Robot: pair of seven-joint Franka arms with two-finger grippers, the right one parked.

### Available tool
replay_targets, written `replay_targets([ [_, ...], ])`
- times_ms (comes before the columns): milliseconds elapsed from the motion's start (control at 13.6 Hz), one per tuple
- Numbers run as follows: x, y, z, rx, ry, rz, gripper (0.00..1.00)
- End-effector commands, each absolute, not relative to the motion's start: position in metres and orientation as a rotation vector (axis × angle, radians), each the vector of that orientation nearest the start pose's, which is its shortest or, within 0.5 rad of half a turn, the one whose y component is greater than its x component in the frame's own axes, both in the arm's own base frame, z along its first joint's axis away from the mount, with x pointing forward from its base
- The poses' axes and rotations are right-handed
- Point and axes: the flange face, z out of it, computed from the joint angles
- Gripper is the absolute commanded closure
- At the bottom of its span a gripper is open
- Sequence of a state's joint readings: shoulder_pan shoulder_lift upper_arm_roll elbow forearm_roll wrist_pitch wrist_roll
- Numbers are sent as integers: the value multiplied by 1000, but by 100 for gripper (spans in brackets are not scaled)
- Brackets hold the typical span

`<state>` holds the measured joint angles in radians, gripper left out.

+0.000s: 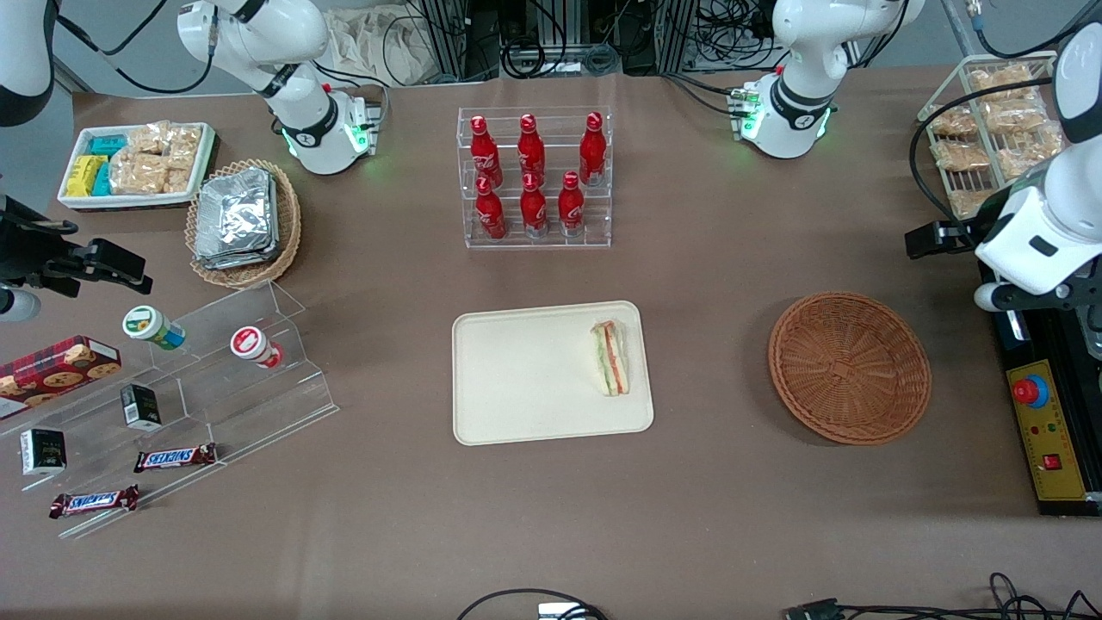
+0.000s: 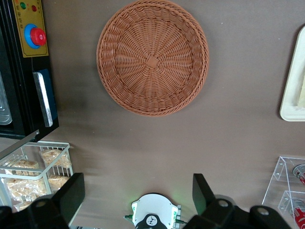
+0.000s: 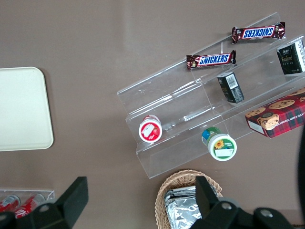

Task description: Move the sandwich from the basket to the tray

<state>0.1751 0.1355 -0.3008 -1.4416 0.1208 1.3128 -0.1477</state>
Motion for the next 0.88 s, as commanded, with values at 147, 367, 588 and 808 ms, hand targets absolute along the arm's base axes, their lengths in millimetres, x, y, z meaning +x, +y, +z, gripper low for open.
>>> replay_targets([
  [147, 534, -43, 596, -3068, -127, 226, 0],
  [367, 536, -46, 597, -3078, -162, 206, 0],
  [588, 541, -54, 597, -3083, -114, 149, 0],
  [808, 542, -68, 597, -3083, -52, 129, 0],
])
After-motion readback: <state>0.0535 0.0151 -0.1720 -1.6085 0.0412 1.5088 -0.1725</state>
